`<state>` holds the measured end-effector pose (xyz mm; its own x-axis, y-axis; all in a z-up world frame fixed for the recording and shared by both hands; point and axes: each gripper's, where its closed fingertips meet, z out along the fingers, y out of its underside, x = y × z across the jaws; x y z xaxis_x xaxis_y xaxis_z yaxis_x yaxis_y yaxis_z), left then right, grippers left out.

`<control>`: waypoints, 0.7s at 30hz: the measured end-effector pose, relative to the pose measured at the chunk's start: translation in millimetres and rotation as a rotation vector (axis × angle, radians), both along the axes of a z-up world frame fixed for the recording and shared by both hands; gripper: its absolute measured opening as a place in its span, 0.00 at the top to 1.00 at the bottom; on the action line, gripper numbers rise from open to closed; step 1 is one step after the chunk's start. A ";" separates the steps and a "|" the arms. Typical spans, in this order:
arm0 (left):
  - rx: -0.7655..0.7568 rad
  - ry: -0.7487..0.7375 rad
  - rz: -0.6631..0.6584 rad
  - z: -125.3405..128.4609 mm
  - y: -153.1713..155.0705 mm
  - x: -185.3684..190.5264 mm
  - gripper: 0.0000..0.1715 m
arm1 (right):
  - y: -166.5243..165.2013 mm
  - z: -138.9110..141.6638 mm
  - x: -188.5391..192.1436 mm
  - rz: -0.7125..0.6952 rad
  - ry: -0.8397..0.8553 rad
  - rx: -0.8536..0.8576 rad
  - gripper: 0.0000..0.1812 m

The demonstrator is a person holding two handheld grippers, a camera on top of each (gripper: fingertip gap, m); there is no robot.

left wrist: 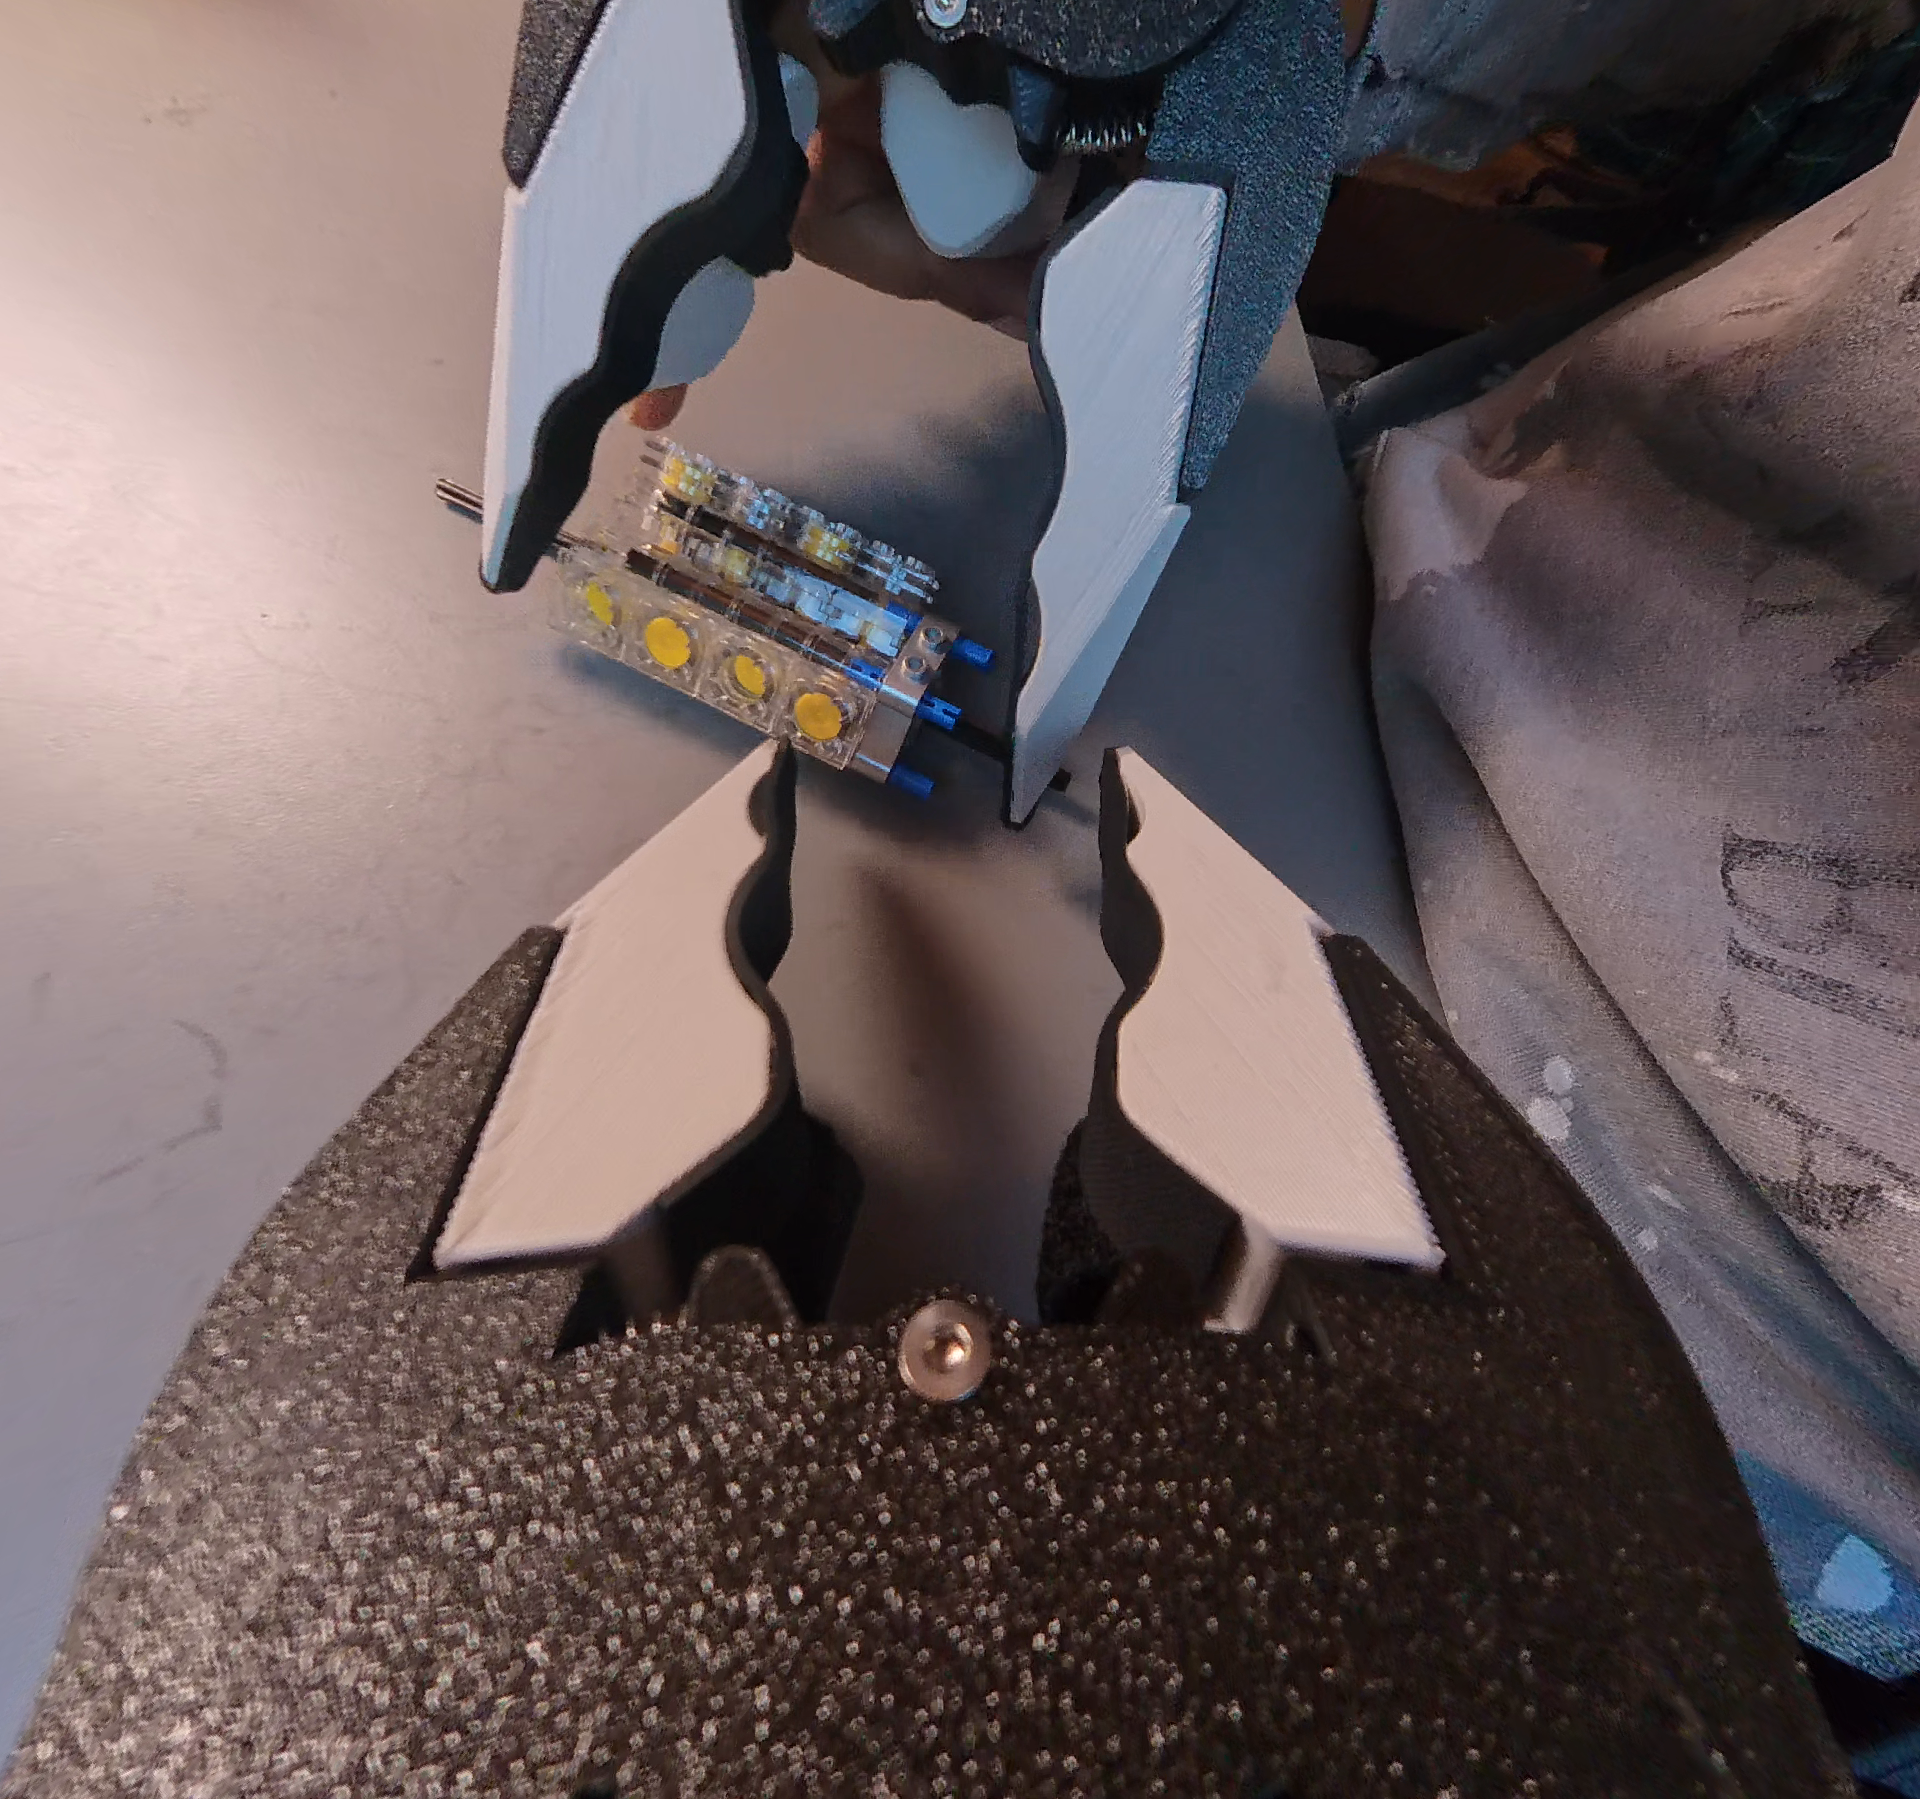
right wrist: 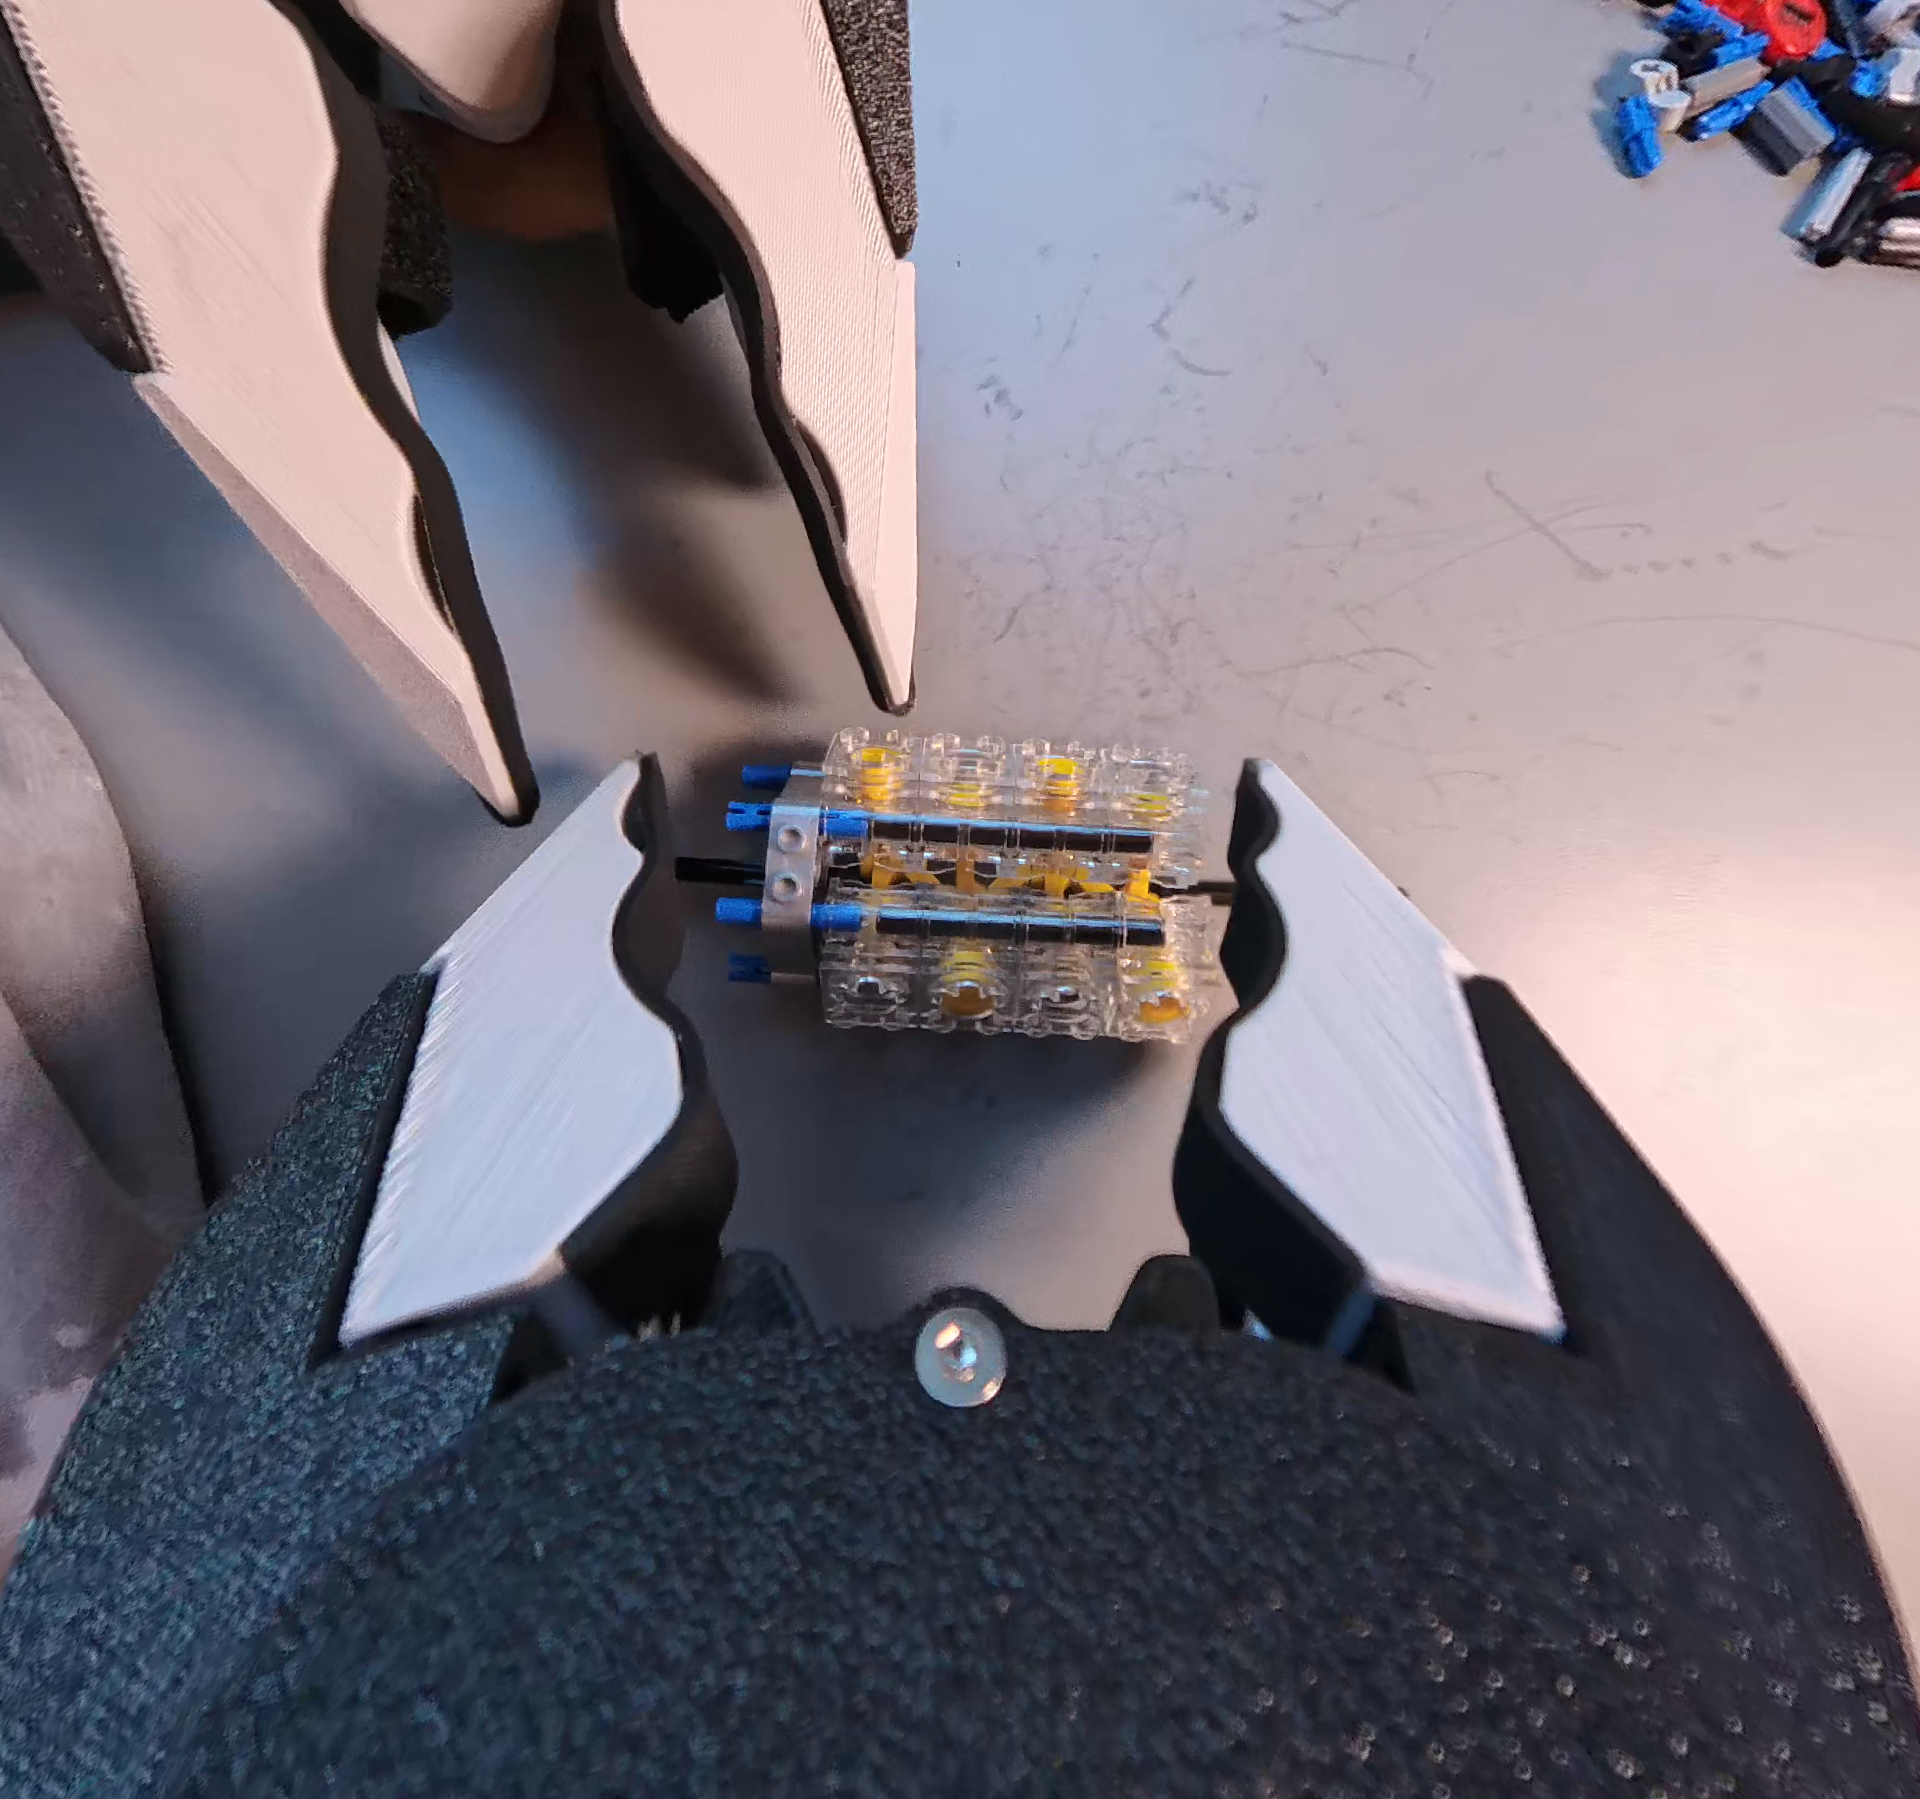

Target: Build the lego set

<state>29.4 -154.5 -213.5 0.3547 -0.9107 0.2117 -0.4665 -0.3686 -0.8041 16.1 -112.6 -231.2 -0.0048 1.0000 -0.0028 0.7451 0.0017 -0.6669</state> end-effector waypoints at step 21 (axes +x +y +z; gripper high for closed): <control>0.003 -0.013 0.024 1.0 2.8 -2.5 0.67 | 10.7 26.5 10.7 -0.074 0.154 -0.006 0.37</control>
<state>26.9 -151.7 -212.5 0.3740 -0.9025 0.2135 -0.4467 -0.3771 -0.8113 26.8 -101.9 -204.7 0.0680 0.9976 -0.0135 0.6321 -0.0536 -0.7730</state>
